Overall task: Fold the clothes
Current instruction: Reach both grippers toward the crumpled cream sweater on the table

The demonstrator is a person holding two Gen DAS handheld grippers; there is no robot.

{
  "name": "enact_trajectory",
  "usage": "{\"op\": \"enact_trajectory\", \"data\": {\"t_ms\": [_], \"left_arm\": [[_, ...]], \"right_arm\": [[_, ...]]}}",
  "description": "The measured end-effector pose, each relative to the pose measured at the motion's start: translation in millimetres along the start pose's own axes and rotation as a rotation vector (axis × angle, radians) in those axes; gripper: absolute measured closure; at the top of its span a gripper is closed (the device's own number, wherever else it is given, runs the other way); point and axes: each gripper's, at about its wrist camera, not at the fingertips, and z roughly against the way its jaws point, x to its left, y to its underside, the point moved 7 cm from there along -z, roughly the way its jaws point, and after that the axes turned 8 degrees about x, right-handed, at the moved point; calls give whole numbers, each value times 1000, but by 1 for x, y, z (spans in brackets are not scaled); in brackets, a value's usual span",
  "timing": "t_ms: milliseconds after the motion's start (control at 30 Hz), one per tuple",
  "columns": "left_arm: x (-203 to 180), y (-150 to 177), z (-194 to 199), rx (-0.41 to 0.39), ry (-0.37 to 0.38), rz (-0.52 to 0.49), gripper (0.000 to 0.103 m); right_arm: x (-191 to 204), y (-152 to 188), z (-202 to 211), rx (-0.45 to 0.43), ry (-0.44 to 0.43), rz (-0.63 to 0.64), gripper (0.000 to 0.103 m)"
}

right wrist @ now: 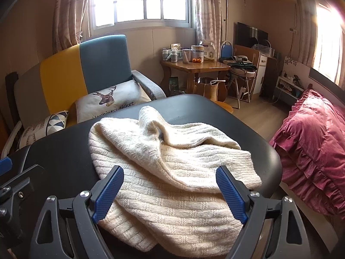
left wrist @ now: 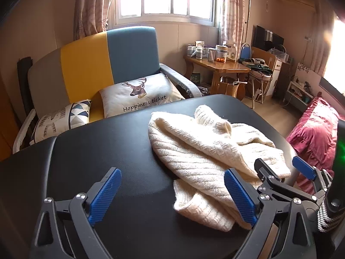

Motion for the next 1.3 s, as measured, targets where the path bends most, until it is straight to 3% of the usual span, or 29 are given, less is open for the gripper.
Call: {"op": "enact_trajectory", "data": {"t_ms": [333,467,600,733,800,867,900,1067,1167,1233,1300], "left_arm": [[-5,10,-7,-16,71,-1,4],[1,22,-19,38,233,39,1],[14,38,-37,106,279,72,1],[48,62,-44,139,315,140,1],[71,77,-50,173,334,186,1],[93,92,-55,206,353,232,1],[105,99,-57,220,357,254,1],[164,140,-63,248,285,339,1],[190,162,-67,269,250,379,1],[205,175,-70,302,253,413,1],[215,185,-75,331,279,476,1]], "right_arm": [[4,5,-2,-4,14,14,14],[11,8,-9,13,-24,34,14],[22,18,-9,20,-147,99,14],[39,33,-15,94,-374,201,14],[48,35,-18,115,-421,259,14],[59,31,-24,151,-469,312,20],[64,26,-28,163,-461,337,29],[75,-6,-76,252,-360,437,30],[78,-30,-118,303,-235,478,30],[84,-46,-135,308,-227,476,41],[100,-55,-150,328,-226,516,41]]}}
